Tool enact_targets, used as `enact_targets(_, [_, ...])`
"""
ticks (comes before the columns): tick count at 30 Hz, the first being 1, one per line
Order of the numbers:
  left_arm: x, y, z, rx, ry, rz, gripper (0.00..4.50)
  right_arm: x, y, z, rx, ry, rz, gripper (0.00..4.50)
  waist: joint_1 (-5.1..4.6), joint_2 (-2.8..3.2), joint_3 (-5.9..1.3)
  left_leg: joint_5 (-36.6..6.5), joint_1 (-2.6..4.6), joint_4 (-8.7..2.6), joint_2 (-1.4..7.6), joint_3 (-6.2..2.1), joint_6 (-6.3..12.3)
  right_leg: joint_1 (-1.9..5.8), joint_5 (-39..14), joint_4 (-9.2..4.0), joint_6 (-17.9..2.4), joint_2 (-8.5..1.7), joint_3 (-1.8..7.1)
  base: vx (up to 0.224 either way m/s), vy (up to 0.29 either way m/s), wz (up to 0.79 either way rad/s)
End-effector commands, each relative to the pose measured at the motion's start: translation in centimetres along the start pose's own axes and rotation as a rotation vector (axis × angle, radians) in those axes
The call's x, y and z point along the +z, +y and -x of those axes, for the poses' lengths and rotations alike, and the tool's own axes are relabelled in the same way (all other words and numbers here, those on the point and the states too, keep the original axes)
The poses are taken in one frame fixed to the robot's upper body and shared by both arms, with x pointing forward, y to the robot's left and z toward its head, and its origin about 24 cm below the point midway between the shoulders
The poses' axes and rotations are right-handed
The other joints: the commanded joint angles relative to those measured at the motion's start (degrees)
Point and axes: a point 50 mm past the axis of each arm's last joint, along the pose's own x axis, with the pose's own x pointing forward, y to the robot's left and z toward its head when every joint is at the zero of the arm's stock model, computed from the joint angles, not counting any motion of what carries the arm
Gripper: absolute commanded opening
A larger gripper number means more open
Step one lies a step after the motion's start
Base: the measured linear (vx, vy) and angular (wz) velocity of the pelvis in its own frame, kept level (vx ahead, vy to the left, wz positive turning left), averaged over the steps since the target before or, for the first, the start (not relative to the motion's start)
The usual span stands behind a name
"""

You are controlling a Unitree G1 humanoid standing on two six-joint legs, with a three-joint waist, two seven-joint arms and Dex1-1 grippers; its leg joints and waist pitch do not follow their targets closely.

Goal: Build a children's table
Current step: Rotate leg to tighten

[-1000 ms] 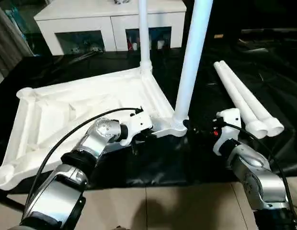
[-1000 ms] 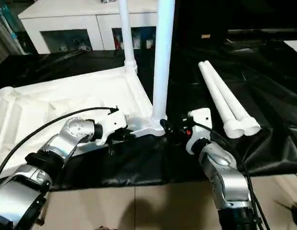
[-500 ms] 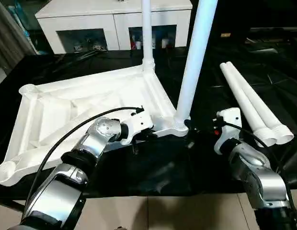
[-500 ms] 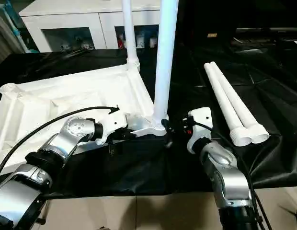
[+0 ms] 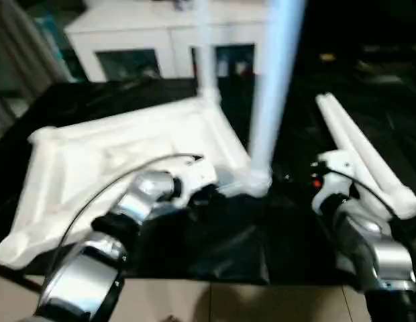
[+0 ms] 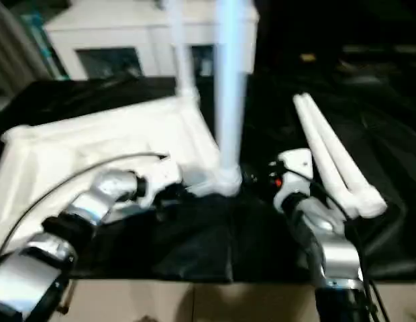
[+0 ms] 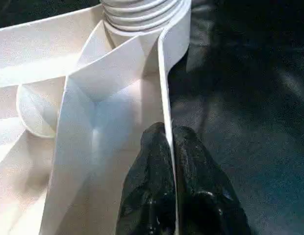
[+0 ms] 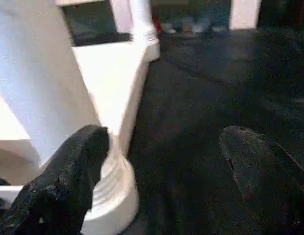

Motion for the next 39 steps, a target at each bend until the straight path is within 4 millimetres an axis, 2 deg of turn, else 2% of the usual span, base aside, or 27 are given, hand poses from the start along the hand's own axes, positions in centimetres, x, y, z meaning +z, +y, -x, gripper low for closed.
enact_targets(1, [2.0, 1.5, 1.1, 0.066, -0.073, -0.080, 0.00, -0.1, 0.5, -0.1, 0.025, 0.008, -0.007, 4.05, -1.94, 0.59, -3.86, -3.8, 10.88, -7.58, 11.32, -3.86, 1.86, -4.05, -1.0, 0.30, -7.6, -2.60, 1.19, 0.106, 0.017, -0.48])
enact_targets(2, [2.0, 1.6, 1.1, 0.064, -0.072, -0.080, 0.00, -0.1, 0.5, -0.1, 0.018, 0.006, -0.014, 4.05, -2.11, -0.15, -3.91, -6.3, 12.71, -8.19, 12.91, -3.71, 2.76, -5.48, -0.4, 1.90, -6.4, -4.55, 0.31, 0.106, 0.017, -0.48])
enact_targets(3, [2.0, 1.6, 1.1, 0.063, -0.072, -0.080, 0.00, -0.1, 0.5, -0.1, 0.013, 0.005, -0.004, 4.05, -2.43, -2.06, -3.54, -5.3, 10.23, -8.80, 10.91, -5.99, 10.77, -4.36, 3.1, 2.37, -4.2, -5.15, 0.04, 0.069, -0.013, -0.52])
enact_targets(4, [2.0, 1.6, 1.1, 0.063, -0.072, -0.080, 0.00, -0.1, 0.4, -0.1, 0.014, 0.003, -0.002, 4.05, -2.05, -2.63, -3.63, -5.2, 7.54, -5.70, 5.56, -2.11, 16.36, -2.34, 11.1, -2.36, -4.9, -6.88, 1.34, 0.084, -0.047, -0.17])
enact_targets(5, [2.0, 1.6, 1.1, 0.063, -0.072, -0.080, 0.00, -0.1, 0.4, -0.1, 0.015, 0.003, 0.000, 4.05, -0.22, -5.11, -4.02, -7.7, -0.54, -0.05, -1.95, 2.57, 13.39, 6.24, 14.1, -5.68, -8.3, -8.57, 6.01, 0.084, -0.047, -0.17])
enact_targets(6, [2.0, 1.6, 1.1, 0.063, -0.072, -0.080, 0.00, -0.1, 0.5, -0.1, 0.016, 0.003, 0.000, 4.05, 1.53, -4.45, -5.02, -2.6, -3.54, 2.50, -0.70, 0.80, 10.59, 8.66, 20.5, -5.88, -9.9, -11.33, 8.23, 0.102, -0.035, 0.18])
enact_targets(7, [2.0, 1.7, 1.1, 0.064, -0.071, -0.080, 0.00, -0.1, 0.4, -0.1, 0.018, 0.004, -0.002, 4.05, 1.87, -4.79, -5.20, 0.0, -4.66, 2.71, -0.80, 0.49, 9.40, 9.08, 25.6, -5.27, -9.5, -10.05, 7.55, 0.093, -0.001, 0.17])
enact_targets(8, [2.0, 1.7, 1.2, 0.065, -0.070, -0.080, 0.00, -0.1, 0.5, -0.1, 0.023, 0.005, 0.000, 4.05, 1.51, -3.47, -4.92, 5.1, -5.35, 0.28, -0.07, -0.01, 8.16, 8.46, 31.5, -3.55, -8.4, -7.19, 4.40, 0.093, -0.001, 0.17])
enact_targets(10, [2.0, 1.8, 1.2, 0.068, -0.067, -0.079, 0.00, 0.0, 0.4, -0.2, 0.027, 0.005, 0.002, 4.05, 0.53, -0.96, -5.42, 11.3, -2.49, -3.34, 1.47, -0.37, 9.33, 6.55, 29.7, -2.10, -5.7, -4.33, 0.27, 0.046, 0.001, 0.01])
enact_targets(11, [1.9, 1.8, 1.3, 0.071, -0.065, -0.079, 0.00, 0.1, 0.3, -0.2, 0.028, 0.004, 0.005, 4.05, -4.05, 0.67, -5.60, 19.1, 10.81, -4.29, 10.20, -9.25, 29.63, -6.55, 1.9, 3.81, -2.9, -2.98, -1.53, 0.091, 0.002, 0.02])
enact_targets(12, [1.9, 1.8, 1.4, 0.071, -0.064, -0.078, 0.00, 0.1, 0.3, -0.2, 0.028, 0.004, 0.006, 4.05, -4.54, 0.03, -6.22, 23.1, 11.91, -4.36, 11.51, -10.71, 33.62, -7.58, -2.8, 4.84, -1.7, -4.00, -0.95, 0.124, -0.019, -0.05])
enact_targets(13, [1.9, 1.8, 1.4, 0.071, -0.064, -0.078, 0.00, 0.1, 0.3, -0.2, 0.028, 0.004, 0.007, 4.05, -4.30, -0.62, -5.69, 28.0, 10.57, -4.05, 10.66, -9.75, 34.69, -9.05, -1.0, 5.72, 2.1, -4.66, 0.20, 0.000, 0.000, 0.00])
enact_targets(14, [1.8, 1.9, 1.4, 0.073, -0.063, -0.078, 0.00, 0.2, 0.2, -0.2, 0.028, 0.003, 0.007, 4.05, -4.34, -1.10, -5.28, 27.9, 9.50, -4.35, 9.72, -8.84, 34.05, -9.11, 0.9, 5.51, 3.7, -4.93, 0.73, 0.000, 0.000, 0.00])
enact_targets(16, [1.8, 1.9, 1.5, 0.074, -0.062, -0.077, 0.00, 0.2, 0.2, -0.3, 0.028, 0.002, 0.009, 4.05, -2.94, -3.51, -4.49, 13.6, 5.94, -2.71, 3.02, -4.08, 25.65, -6.33, 10.2, -1.40, 1.4, -6.00, 2.85, 0.009, -0.045, 0.00])
enact_targets(17, [1.7, 1.8, 1.5, 0.071, -0.062, -0.075, 0.00, 0.2, 0.1, -0.3, 0.028, 0.001, 0.012, 4.05, 0.57, -5.76, -5.08, -3.7, -3.20, 3.85, -3.23, -0.37, 13.96, 4.15, 9.7, -5.44, -2.7, -11.78, 8.89, 0.017, -0.091, 0.01])
enact_targets(18, [1.7, 1.8, 1.5, 0.070, -0.062, -0.074, 0.00, 0.2, 0.1, -0.3, 0.028, 0.001, 0.012, 4.05, 1.12, -5.82, -4.23, -3.0, -2.87, 3.80, -2.09, -0.74, 10.62, 3.34, 6.9, -6.30, -4.5, -12.24, 8.21, 0.037, -0.088, 0.08])
enact_targets(19, [1.7, 1.8, 1.5, 0.069, -0.062, -0.074, 0.00, 0.2, 0.1, -0.3, 0.028, 0.001, 0.012, 4.05, 1.21, -5.39, -3.97, 0.9, -3.79, 3.40, -1.70, -0.93, 5.82, 4.06, 2.6, -6.06, -6.7, -10.78, 6.23, 0.000, 0.000, 0.00])
enact_targets(20, [1.6, 1.6, 1.5, 0.064, -0.058, -0.075, 0.00, 0.2, 0.1, -0.4, 0.028, 0.001, 0.012, 4.05, 1.43, -4.55, -3.78, 2.4, -3.57, 2.07, -1.00, -1.06, 4.80, 3.85, 0.5, -6.30, -8.7, -10.27, 5.62, 0.000, 0.000, 0.00])
enact_targets(21, [1.5, 1.6, 1.5, 0.063, -0.058, -0.076, 0.00, 0.2, 0.1, -0.3, 0.027, 0.001, 0.013, 4.05, 1.07, -3.47, -3.56, 3.3, -2.37, -1.51, 0.46, -0.85, 5.39, 2.84, -3.3, -6.52, -11.6, -8.28, 3.61, 0.000, 0.000, 0.00])
enact_targets(22, [1.5, 1.6, 1.5, 0.063, -0.059, -0.076, 0.00, 0.2, 0.1, -0.3, 0.027, 0.001, 0.013, 4.05, 0.03, -2.06, -3.92, 6.8, -1.09, -4.02, 2.25, -1.19, 7.99, 1.38, 1.5, -4.30, -11.8, -5.37, 1.27, 0.000, 0.000, 0.00])
enact_targets(23, [1.5, 1.5, 1.5, 0.053, -0.057, -0.079, 0.00, 0.2, 0.1, -0.3, 0.027, 0.000, 0.014, 4.05, -0.99, -1.54, -5.17, 12.1, 3.12, -3.93, 4.40, -2.74, 12.71, -1.01, 10.3, -1.98, -13.4, -4.50, 0.18, 0.000, 0.000, 0.00])
enact_targets(25, [1.4, 1.4, 1.5, 0.046, -0.056, -0.080, 0.00, 0.2, 0.2, -0.3, 0.028, -0.001, 0.014, 4.05, -1.94, -1.64, -5.28, 22.7, 4.18, -2.74, 4.86, -3.82, 18.50, -2.80, 16.6, -0.94, -14.0, -4.66, 0.09, 0.055, 0.062, -0.02])
enact_targets(26, [1.3, 1.1, 1.6, 0.020, -0.073, -0.078, 0.00, 0.4, 0.1, -0.3, 0.032, -0.006, 0.021, 4.05, -1.20, -2.44, -5.23, 28.3, 1.89, -1.57, 3.64, -2.38, 19.42, -2.02, 23.5, -1.36, -15.3, -6.69, 1.48, 0.048, 0.065, -0.03])
enact_targets(27, [1.4, 1.0, 1.6, 0.011, -0.080, -0.079, 0.00, 0.5, 0.1, -0.3, 0.034, -0.008, 0.023, 4.05, -0.75, -2.71, -5.33, 28.4, 1.08, -1.52, 3.02, -1.71, 18.38, -1.56, 26.6, -1.32, -15.8, -7.09, 1.75, -0.003, 0.057, -0.02])
enact_targets(28, [1.4, 1.0, 1.6, 0.009, -0.086, -0.073, 0.00, 0.5, 0.0, -0.3, 0.036, -0.009, 0.025, 4.05, -0.35, -3.29, -5.18, 22.5, 0.17, -2.01, 2.50, -0.96, 16.18, -0.87, 27.7, -1.50, -16.5, -7.54, 1.92, 0.000, 0.000, 0.00])
enact_targets(32, [0.9, 1.0, 1.8, -0.012, -0.061, -0.025, 0.00, 1.0, -0.2, 0.1, 0.135, -0.007, 0.045, 4.05, 0.15, -3.23, -4.52, 6.0, 0.35, -3.32, 3.58, -0.05, 13.39, -1.11, 17.2, -2.41, -19.6, -7.67, 1.69, 0.000, 0.000, 0.00])
enact_targets(39, [0.8, 0.9, 1.9, -0.027, -0.058, -0.014, 0.00, 1.4, -0.4, 0.5, 0.237, 0.010, 0.075, 4.05, -0.13, -3.87, -3.88, -3.2, 0.28, -4.39, 3.94, 0.97, 9.71, -1.18, 7.6, -3.71, -17.7, -7.92, 1.87, -0.029, 0.007, 0.01])
